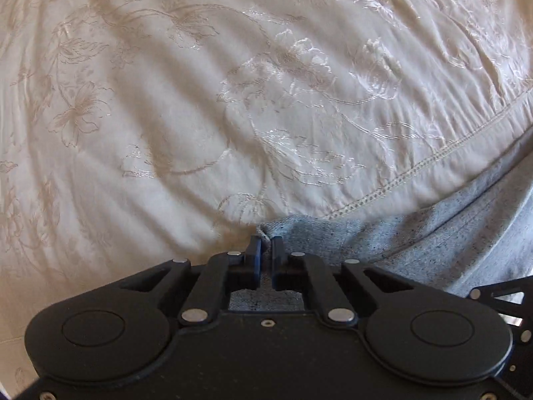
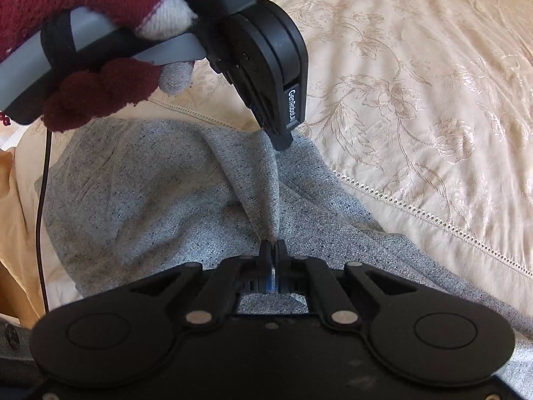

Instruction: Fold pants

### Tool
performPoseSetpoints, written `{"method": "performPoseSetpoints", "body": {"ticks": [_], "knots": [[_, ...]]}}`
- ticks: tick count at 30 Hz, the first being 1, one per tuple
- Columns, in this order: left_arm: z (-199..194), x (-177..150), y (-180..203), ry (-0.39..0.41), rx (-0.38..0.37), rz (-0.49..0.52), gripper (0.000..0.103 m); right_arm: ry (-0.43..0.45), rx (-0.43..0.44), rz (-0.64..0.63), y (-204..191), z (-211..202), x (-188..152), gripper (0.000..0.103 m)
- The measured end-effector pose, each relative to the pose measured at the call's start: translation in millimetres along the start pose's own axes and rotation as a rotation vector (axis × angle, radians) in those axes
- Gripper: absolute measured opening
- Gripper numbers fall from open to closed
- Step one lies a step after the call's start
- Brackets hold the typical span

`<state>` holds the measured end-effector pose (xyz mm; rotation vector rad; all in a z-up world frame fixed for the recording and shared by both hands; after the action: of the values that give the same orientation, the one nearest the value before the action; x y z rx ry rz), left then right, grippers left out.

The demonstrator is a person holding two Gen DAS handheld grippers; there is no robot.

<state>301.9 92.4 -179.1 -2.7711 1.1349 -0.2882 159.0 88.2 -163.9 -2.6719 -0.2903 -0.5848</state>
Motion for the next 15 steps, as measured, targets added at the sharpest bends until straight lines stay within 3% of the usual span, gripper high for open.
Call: {"method": "performPoseSetpoints", "body": {"ticks": [2,4,5,10,12,15], "knots": [[-9,-1,-20,0.066,0.038,-0.131,0.008,0.027,-0.021,0.0,1,-3,4,0.004],[-9,-6,-42,0.073,0.001,-0.302,0.008,0.038,-0.021,0.033,6,-3,9,0.004],[-4,-9,-47,0.062,0.011,-0.341,0.008,0.039,-0.019,0.051,8,-2,10,0.004],[-3,-8,-37,0.051,0.024,-0.329,0.01,0.038,-0.056,0.066,14,-2,12,0.006],[-12,-2,-41,0.073,0.033,-0.347,0.017,0.051,-0.065,0.078,16,-7,11,0.009],[-25,1,-58,0.13,0.063,-0.417,0.019,0.059,-0.073,0.093,21,-10,9,0.009]]}}
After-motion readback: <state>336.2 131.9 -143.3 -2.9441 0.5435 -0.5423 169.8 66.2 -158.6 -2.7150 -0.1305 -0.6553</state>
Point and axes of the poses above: each gripper's, at about its wrist camera, not at the fingertips, and z roughly the way its jaws point, y to its right, x to its top, the point moved 3 cm from there along z, roughly the way its jaws point, and after that the axes turned 11 degrees about x, right-handed, at the moved point
